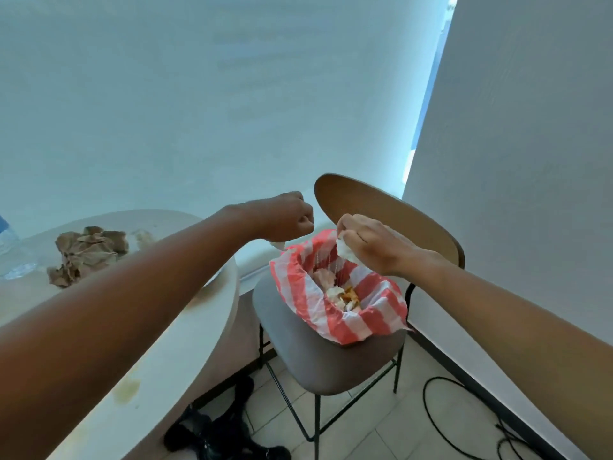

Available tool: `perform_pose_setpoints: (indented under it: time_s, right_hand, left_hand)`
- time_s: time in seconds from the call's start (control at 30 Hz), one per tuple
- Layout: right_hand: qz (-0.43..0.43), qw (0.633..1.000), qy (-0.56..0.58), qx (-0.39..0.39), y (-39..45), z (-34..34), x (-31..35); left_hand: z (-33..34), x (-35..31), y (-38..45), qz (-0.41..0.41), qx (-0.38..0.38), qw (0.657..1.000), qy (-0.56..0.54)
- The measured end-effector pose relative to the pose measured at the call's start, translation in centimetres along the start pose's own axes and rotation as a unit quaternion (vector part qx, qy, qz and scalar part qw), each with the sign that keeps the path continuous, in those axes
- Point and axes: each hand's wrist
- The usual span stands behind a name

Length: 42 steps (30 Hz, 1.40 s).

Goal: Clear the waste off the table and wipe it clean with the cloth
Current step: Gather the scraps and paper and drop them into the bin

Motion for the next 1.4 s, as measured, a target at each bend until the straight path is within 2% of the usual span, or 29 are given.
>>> perform_pose_setpoints:
  time_s: [0.2, 0.47, 0.63, 0.87, 1.07, 1.4]
  right_hand:
    - [0.085, 0.996, 0.018, 0.029, 1.7, 2.1, -2.9]
    - [0.134, 0.987, 0.086, 0.035, 3.0, 5.6, -5.6]
    - [0.118, 0.989, 0.076, 0.045, 4.2, 7.0, -7.7]
    - [0.071, 0.991, 0.096, 0.053, 5.4, 8.6, -10.3]
    - [0.061, 0.989, 0.086, 0.102, 6.2, 9.7, -12.7]
    - [0.053, 0.993, 0.027, 0.100, 6.9, 9.3, -13.4]
  left_hand:
    - [0.3, 1.2, 5.8, 0.082, 0.039, 0.995, 0.029]
    - [2.9, 1.9, 11.1, 0.142, 0.082, 0.985, 0.062]
    - [4.8, 1.7, 13.8, 0.140, 0.095, 0.983, 0.066]
    - [8.0, 1.7, 17.4, 0.106, 0.178, 0.978, 0.041]
    - [9.9, 1.1, 18.2, 0.102, 0.170, 0.979, 0.054]
    - [9.8, 2.3, 18.0, 0.078, 0.154, 0.984, 0.043]
Point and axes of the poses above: each hand's wrist, its own y-axis towards the middle knuckle, its own z-axis out of the palm, x = y × z, and after that the axes turned 15 degrees about x, right-handed
